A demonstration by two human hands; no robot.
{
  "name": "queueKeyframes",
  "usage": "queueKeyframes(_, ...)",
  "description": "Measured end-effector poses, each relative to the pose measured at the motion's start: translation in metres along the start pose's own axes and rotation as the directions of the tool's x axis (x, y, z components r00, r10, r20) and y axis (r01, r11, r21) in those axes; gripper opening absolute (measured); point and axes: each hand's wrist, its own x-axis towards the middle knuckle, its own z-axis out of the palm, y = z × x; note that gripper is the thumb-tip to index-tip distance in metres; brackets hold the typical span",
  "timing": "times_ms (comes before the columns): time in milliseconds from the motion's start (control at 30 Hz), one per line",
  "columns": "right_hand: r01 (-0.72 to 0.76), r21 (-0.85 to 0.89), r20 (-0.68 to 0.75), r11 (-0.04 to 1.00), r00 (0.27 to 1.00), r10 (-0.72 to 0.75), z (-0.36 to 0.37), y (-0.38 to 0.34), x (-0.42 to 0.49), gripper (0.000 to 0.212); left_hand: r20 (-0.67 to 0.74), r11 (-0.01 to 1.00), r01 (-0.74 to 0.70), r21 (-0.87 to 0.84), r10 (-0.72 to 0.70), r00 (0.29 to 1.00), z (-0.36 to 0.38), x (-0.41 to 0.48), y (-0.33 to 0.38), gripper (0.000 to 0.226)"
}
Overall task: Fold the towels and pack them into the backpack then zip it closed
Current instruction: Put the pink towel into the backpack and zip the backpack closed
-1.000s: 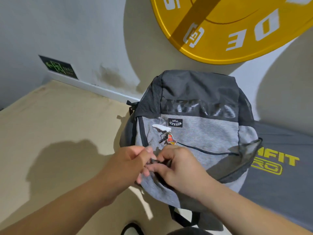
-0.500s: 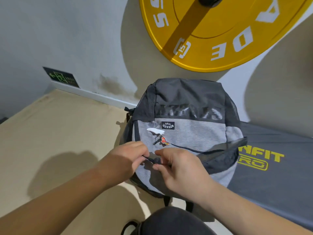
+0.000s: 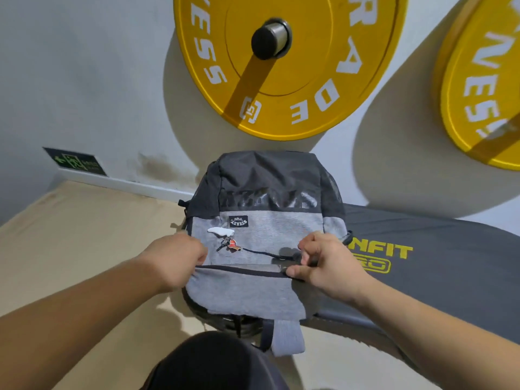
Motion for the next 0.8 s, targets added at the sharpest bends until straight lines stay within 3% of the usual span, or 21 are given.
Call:
queueKeyframes(67, -0.067, 0.029, -0.021, 0.997, 0.997, 0.067, 0.003, -0.003, 0.002, 0.043, -0.075, 0.993, -0.121, 0.003, 0.121, 0.99, -0.029, 0.01, 0.038, 0.007)
queueKeyframes(100, -0.084, 0.041, -0.013, 0.996, 0.996, 0.084, 0.003, -0.006, 0.003, 0.04, -0.089, 0.981, -0.187, -0.049, 0.182, 0.979, -0.04, 0.014, 0.061, 0.016)
queueKeyframes(167, -0.105, 0.083, 0.014, 0.991, 0.994, 0.104, -0.002, -0.012, 0.005, 0.036, -0.048, 0.957, -0.257, -0.138, 0.253, 0.966, -0.057, 0.023, 0.106, 0.022)
queueKeyframes(267, -0.109, 0.057, -0.005, 0.992, 0.994, 0.11, -0.015, -0.014, 0.0, 0.034, -0.046, 0.962, -0.226, -0.151, 0.222, 0.974, -0.062, 0.038, 0.144, 0.035)
queueKeyframes(433, -0.087, -0.088, -0.087, 0.992, 0.993, 0.079, -0.036, -0.007, -0.007, 0.039, -0.098, 0.924, -0.236, -0.3, 0.216, 0.971, -0.058, 0.042, 0.136, 0.038)
queueKeyframes(567, -0.243, 0.042, -0.039, 0.969, 0.969, 0.244, -0.054, 0.021, 0.003, 0.039, -0.145, 0.929, -0.235, -0.285, 0.201, 0.969, -0.044, 0.031, 0.126, 0.041)
queueKeyframes(800, -0.332, 0.395, 0.04, 0.856, 0.938, 0.345, -0.06, 0.059, 0.003, 0.04, -0.009, 0.961, -0.176, -0.212, 0.178, 0.984, -0.051, 0.027, 0.119, 0.038)
